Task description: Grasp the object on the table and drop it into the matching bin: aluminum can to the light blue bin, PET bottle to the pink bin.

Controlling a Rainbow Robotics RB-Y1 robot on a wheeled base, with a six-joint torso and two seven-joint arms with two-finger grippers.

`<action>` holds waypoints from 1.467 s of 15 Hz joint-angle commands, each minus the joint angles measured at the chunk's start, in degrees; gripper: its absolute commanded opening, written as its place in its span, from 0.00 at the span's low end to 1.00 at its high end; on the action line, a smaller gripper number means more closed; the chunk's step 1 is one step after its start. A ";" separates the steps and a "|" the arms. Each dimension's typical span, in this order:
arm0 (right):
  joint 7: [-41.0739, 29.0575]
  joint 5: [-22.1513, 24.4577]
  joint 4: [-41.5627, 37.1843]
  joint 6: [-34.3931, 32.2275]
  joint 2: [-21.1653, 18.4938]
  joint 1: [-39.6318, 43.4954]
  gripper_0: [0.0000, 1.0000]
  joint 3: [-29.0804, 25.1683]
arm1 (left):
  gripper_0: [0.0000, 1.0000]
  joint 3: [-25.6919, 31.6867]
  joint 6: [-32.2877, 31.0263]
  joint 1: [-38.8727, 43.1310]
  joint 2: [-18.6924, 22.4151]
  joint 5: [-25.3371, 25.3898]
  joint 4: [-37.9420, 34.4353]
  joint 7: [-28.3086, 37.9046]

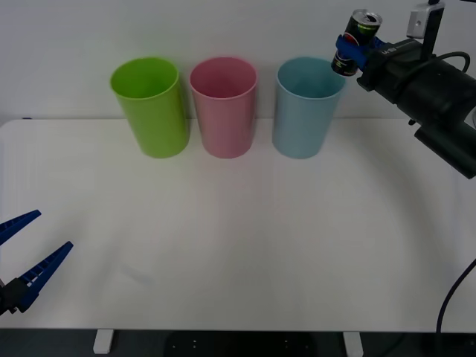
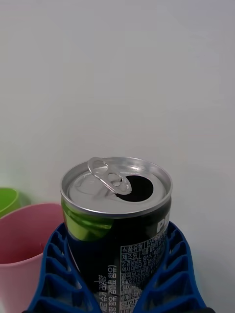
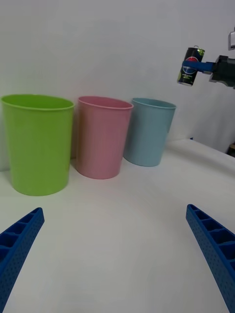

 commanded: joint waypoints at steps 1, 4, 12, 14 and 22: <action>0.48 2.26 6.68 1.86 1.84 -4.73 0.00 0.00 | 1.00 0.00 0.00 0.00 0.00 0.00 0.00 0.00; 1.54 3.84 14.59 3.27 3.15 -10.00 0.00 0.00 | 1.00 0.00 0.00 0.00 0.00 0.00 0.00 0.00; 5.05 5.69 28.04 7.49 6.67 -18.53 0.00 0.26 | 1.00 0.00 0.00 0.00 0.00 0.00 0.00 0.00; 5.32 5.69 28.04 7.49 6.67 -18.53 0.00 0.35 | 1.00 0.00 0.00 0.00 0.00 0.00 0.00 0.00; 7.95 4.63 28.04 6.17 6.67 -18.53 1.00 0.35 | 1.00 0.00 0.00 0.00 0.00 0.00 0.00 0.00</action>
